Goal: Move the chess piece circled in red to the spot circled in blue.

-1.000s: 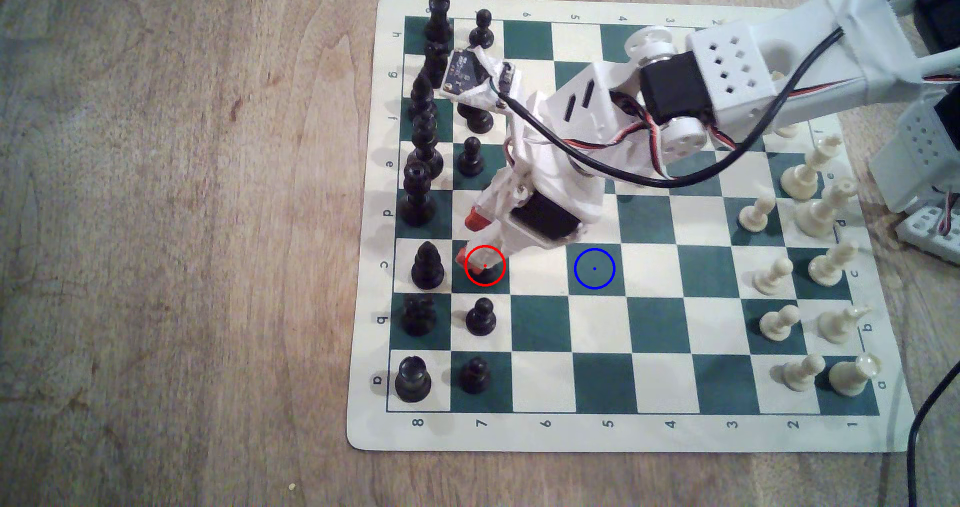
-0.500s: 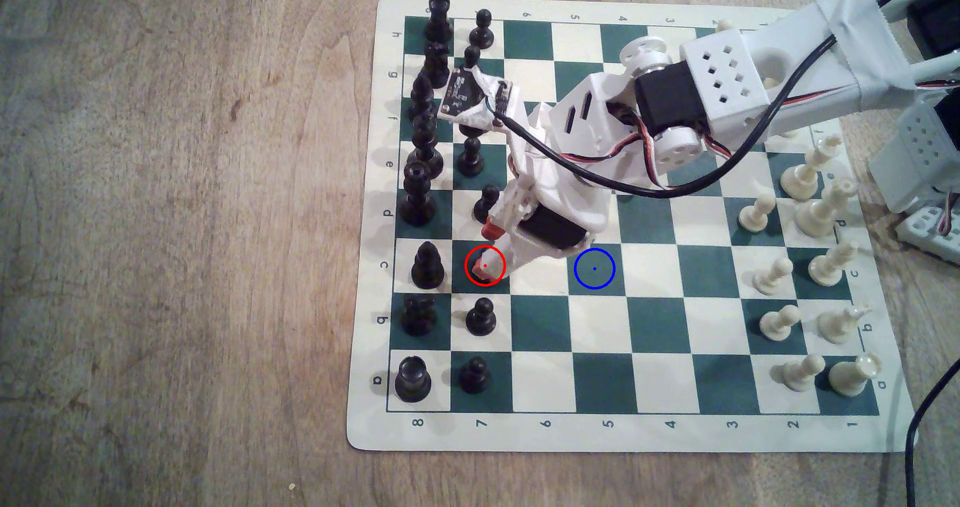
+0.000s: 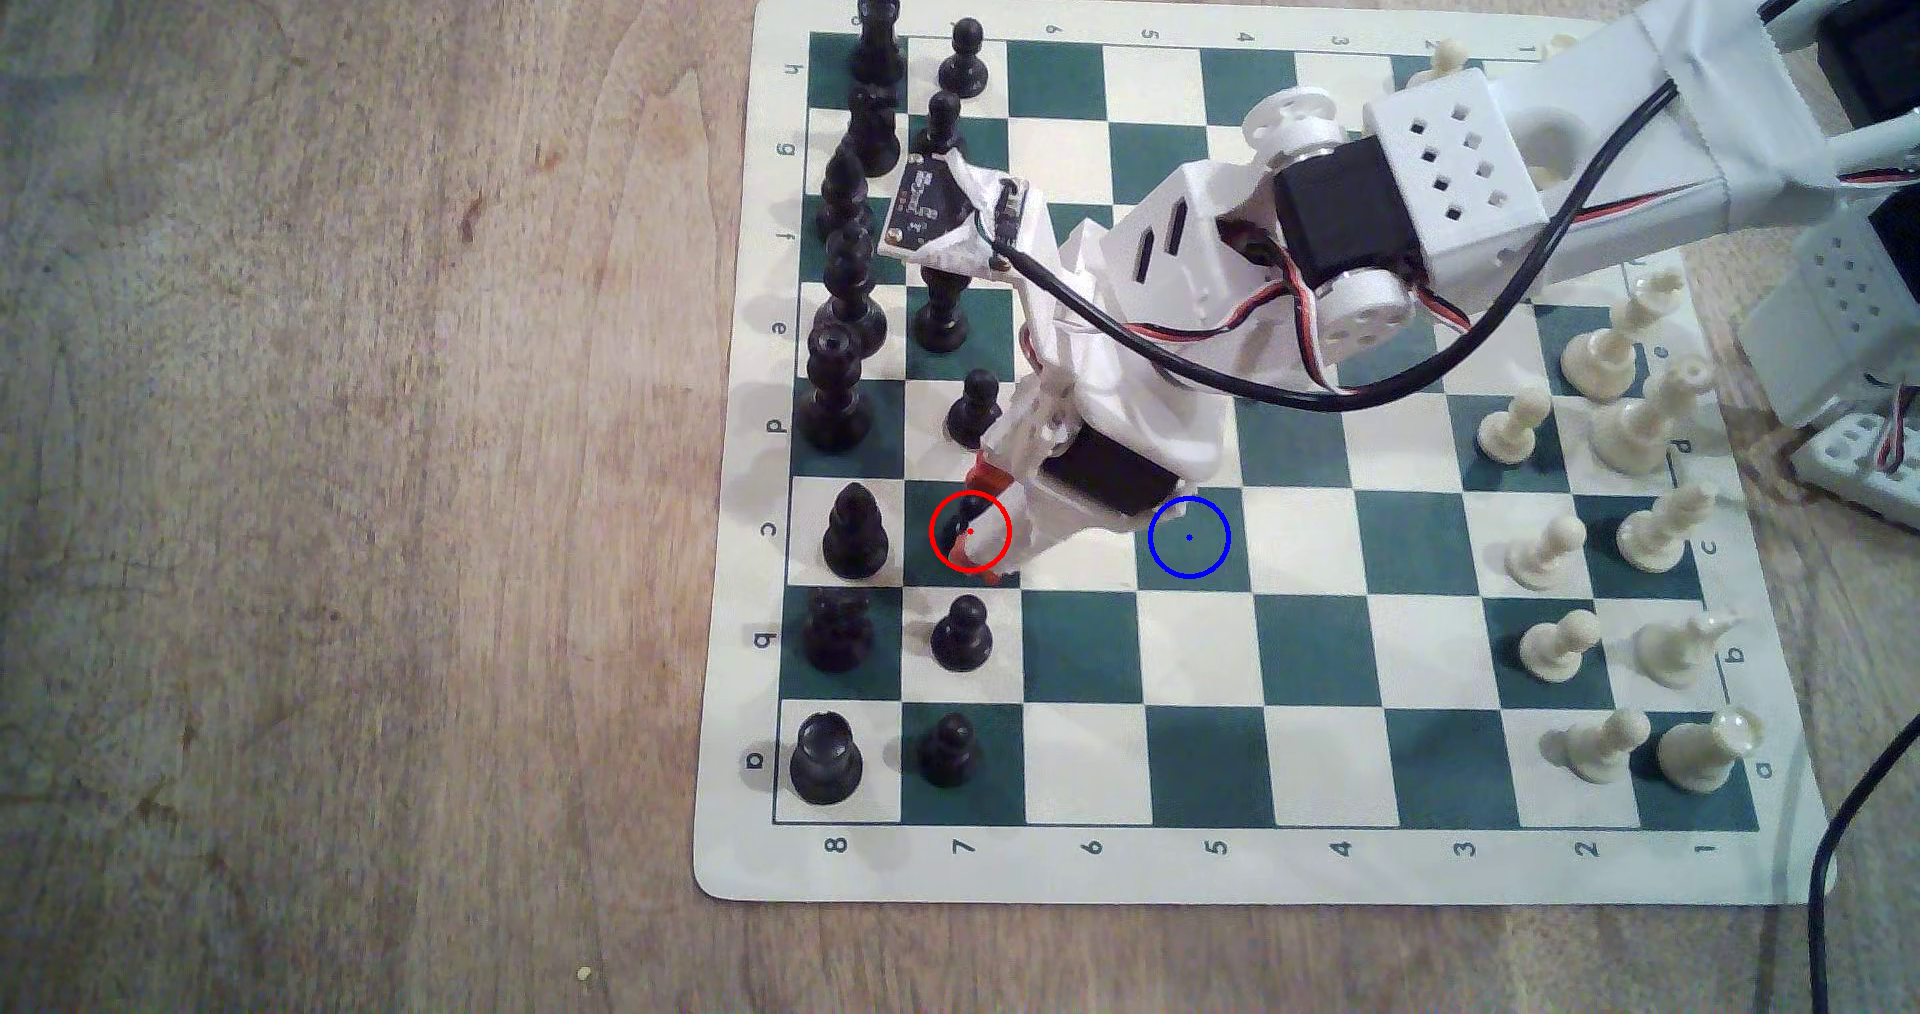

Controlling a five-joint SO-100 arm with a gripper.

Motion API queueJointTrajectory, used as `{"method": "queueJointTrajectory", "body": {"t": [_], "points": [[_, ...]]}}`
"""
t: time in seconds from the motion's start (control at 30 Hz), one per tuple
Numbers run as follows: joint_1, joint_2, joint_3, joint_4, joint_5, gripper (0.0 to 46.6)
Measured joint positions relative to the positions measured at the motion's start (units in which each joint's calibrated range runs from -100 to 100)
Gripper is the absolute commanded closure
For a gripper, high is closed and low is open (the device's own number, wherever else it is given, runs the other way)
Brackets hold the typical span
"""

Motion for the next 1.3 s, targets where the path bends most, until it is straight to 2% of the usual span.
{"method": "queueJointTrajectory", "body": {"t": [0.53, 0.6, 0.67, 0.9, 1.3], "points": [[0.0, 0.0, 0.0, 0.0, -0.59, 35.6], [0.0, 0.0, 0.0, 0.0, -0.59, 36.9], [0.0, 0.0, 0.0, 0.0, -0.59, 41.8], [0.0, 0.0, 0.0, 0.0, -0.59, 46.4], [0.0, 0.0, 0.0, 0.0, -0.59, 46.4]]}}
